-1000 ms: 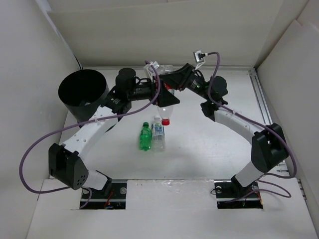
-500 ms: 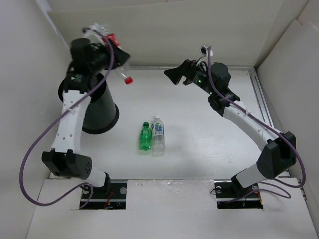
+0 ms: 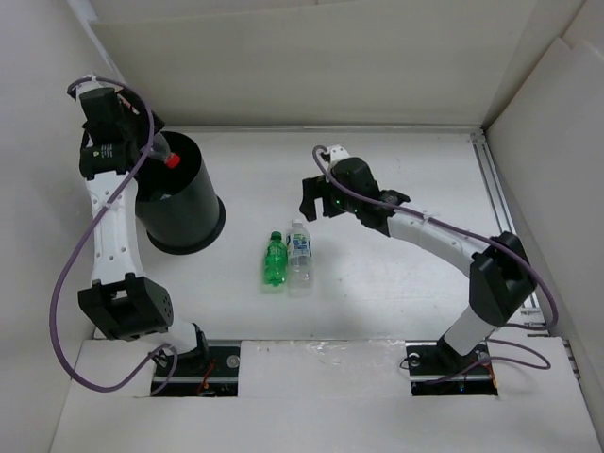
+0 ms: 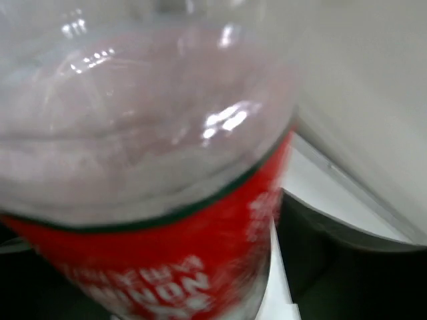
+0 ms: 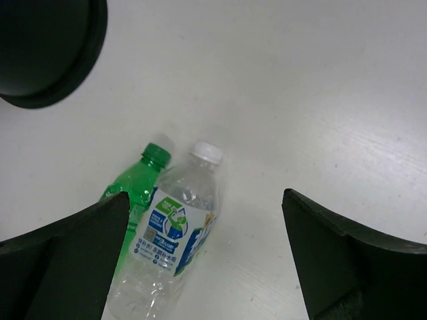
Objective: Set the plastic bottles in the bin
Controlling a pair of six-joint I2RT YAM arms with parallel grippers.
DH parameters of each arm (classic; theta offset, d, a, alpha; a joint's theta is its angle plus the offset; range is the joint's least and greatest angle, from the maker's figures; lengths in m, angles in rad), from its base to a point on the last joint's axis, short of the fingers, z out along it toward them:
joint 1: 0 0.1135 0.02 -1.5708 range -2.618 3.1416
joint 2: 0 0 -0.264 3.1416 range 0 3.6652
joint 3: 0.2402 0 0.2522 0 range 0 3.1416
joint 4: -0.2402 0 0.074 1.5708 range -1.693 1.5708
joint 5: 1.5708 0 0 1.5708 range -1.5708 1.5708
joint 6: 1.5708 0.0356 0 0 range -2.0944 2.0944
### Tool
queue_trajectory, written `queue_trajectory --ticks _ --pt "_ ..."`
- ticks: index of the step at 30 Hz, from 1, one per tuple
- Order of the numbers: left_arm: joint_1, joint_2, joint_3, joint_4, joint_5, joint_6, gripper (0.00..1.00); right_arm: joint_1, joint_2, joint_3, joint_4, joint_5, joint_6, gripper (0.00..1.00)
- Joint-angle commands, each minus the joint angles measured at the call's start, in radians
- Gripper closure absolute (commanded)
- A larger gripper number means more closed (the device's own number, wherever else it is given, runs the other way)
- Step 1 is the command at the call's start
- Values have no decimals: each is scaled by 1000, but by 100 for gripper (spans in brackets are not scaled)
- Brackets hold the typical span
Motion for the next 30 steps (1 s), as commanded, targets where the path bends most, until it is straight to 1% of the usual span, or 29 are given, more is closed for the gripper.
queue_trajectory --ticks 1,2,3,6,9,14,15,19,20,22,23,24,25,26,27,28,29,30 --pt "1 -14 -40 -19 -215 -32 21 38 15 4 -37 103 44 0" --pt "1 -14 -54 -19 -237 -42 4 63 15 4 -47 119 55 0" --pt "1 -27 -63 -19 -258 -42 0 72 38 4 -47 135 66 0" --pt "1 -37 -50 -50 -282 -53 0 103 67 17 -96 169 121 0" --pt "1 -49 -40 -60 -230 -42 0 155 93 18 -119 237 182 0" --pt "-63 -132 -77 -42 -187 -13 0 198 187 8 -105 260 241 0" --pt "-63 -143 -77 -42 -132 -13 0 198 204 8 -96 260 252 0" --pt "-63 -198 -138 -8 2 28 0 198 279 19 -97 289 270 0" --pt "-74 -207 -160 -8 11 28 0 198 290 34 -119 304 270 0" --pt "-159 -225 -160 1 -28 59 0 198 299 34 -128 339 279 2" --pt "-195 -235 -160 1 -38 59 0 186 299 22 -128 340 290 5" --pt "-222 -235 -160 -10 -38 68 0 186 299 9 -116 340 290 13" --pt "-261 -235 -160 -10 9 68 0 172 287 -4 -107 340 290 22" --pt "-273 -235 -169 -10 33 68 0 157 267 -25 -96 340 290 39" --pt "-284 -235 -181 -10 68 68 0 147 267 -25 -96 340 290 39" --pt "-301 -235 -200 11 105 68 0 138 238 -42 -96 340 290 60" --pt "-301 -248 -220 28 179 59 0 127 218 -51 -96 340 281 78" --pt "-322 -259 -243 48 218 59 0 100 195 -61 -96 350 281 90"
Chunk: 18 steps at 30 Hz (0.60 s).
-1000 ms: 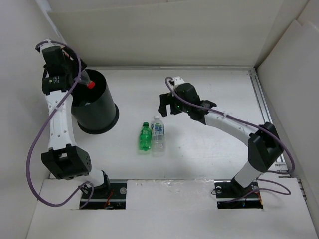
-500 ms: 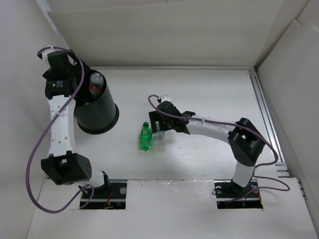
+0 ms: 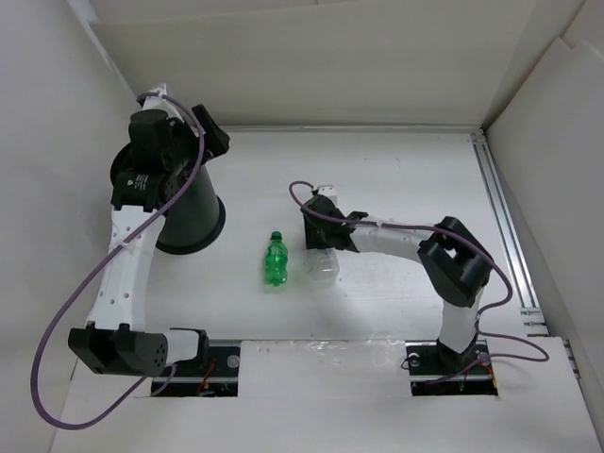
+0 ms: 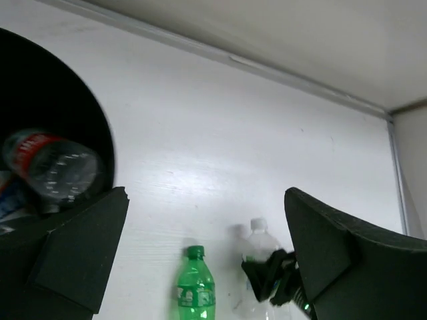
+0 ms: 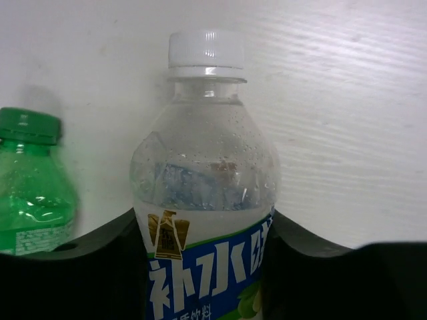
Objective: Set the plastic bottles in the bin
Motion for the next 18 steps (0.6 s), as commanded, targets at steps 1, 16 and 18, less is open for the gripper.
queue_trajectory --ticks 1,16,18 --pt "-36 -44 -85 93 183 15 0 -70 -125 -43 4 38 -12 95" --pt "-306 -128 -491 672 738 -148 0 -308 -770 -191 461 -635 -99 100" --pt "-306 -128 -500 723 779 -162 0 -262 -779 -182 515 -659 -74 100"
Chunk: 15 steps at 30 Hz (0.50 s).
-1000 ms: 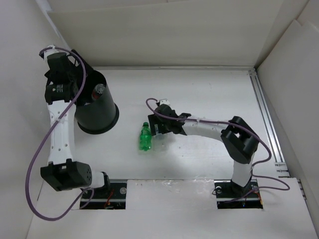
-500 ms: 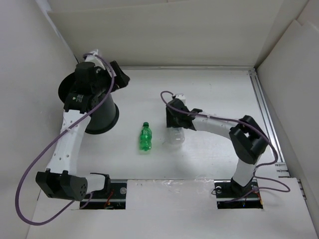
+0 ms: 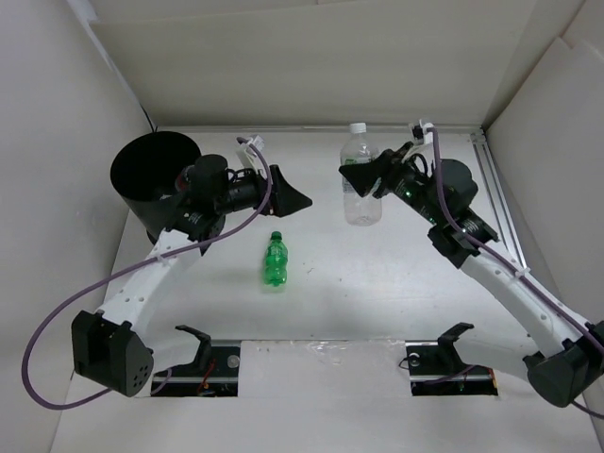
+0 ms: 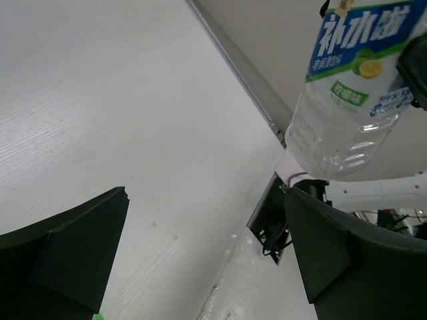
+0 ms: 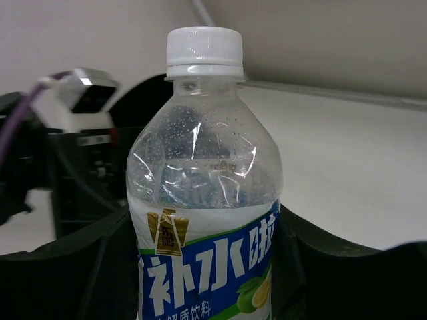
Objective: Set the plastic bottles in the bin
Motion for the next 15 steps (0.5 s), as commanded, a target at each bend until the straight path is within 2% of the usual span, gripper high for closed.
queue_trajectory --ticks 1,5,10,15 --pt "6 -59 -17 260 170 -69 0 61 6 -5 174 -157 33 100" --pt "6 -116 -17 282 193 -69 0 133 61 24 264 -157 59 100" --pt "6 -146 -26 291 240 -60 0 190 167 67 496 -214 174 100" --pt "6 -147 -49 327 277 -80 0 235 280 134 600 -233 228 100"
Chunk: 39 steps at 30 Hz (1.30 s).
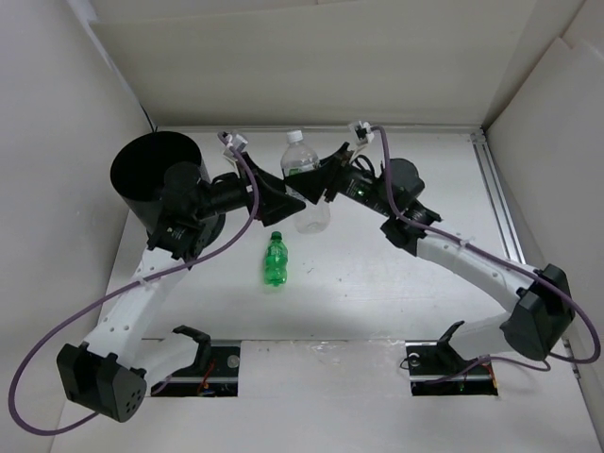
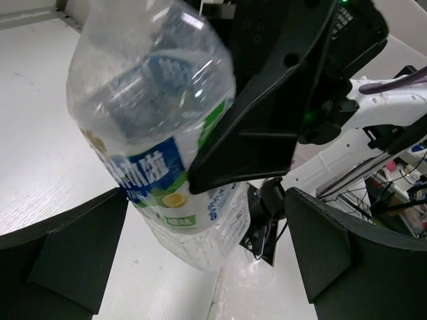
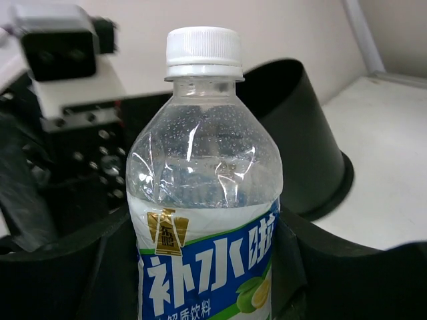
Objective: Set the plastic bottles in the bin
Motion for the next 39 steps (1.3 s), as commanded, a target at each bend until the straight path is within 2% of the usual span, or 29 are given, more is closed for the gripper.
queue_trajectory --ticks 1,3,9,11,12,13,14,15,16,17,18,20,21,23,24,25,27,28,34,37,38,39 --pt "-10 6 -15 77 77 -17 0 37 38 97 239 -71 83 100" --pt "-10 16 -15 56 77 -7 0 55 80 119 335 -90 145 100" --pt "-10 16 -6 18 34 18 0 77 124 145 419 -121 208 100" --pt "-10 6 3 17 8 27 8 77 124 154 435 -121 219 100" --pt "-10 6 12 17 -9 27 18 77 133 154 435 -130 219 96" --pt "-10 6 31 2 -30 36 32 77 133 154 435 -130 219 89" --pt "-10 6 46 -43 -58 51 75 77 133 154 435 -130 209 52" --pt "-10 6 66 -82 -148 64 91 77 121 154 425 -130 200 26" --pt "-10 6 86 -119 -203 64 95 68 111 142 387 -130 161 0" --pt "-10 6 136 -207 -256 100 95 59 84 133 348 -113 130 0" --pt "7 6 161 -248 -376 101 95 45 67 133 295 -98 96 0" --pt "41 29 228 -315 -492 92 95 -6 1 96 134 -15 -31 0" --pt "97 39 253 -375 -582 76 95 -24 -22 81 79 29 -63 0" --pt "171 70 310 -429 -612 76 95 -46 -60 51 -72 163 -158 0" --pt "214 108 365 -476 -624 67 95 -55 -73 51 -126 203 -183 0" --pt "304 127 389 -495 -624 67 95 -55 -73 51 -177 232 -206 0" --pt "387 166 441 -516 -624 55 95 -55 -73 51 -292 281 -239 0" --pt "453 177 452 -529 -638 55 95 -43 -73 51 -323 307 -239 0" --pt "617 224 477 -611 -811 35 95 114 27 157 -677 657 -240 0" --pt "682 234 463 -611 -845 35 83 167 145 229 -778 715 -196 0" --pt "682 245 453 -611 -845 44 75 178 204 244 -792 728 -180 0" --pt "682 260 453 -611 -856 44 49 187 235 263 -809 728 -164 0"
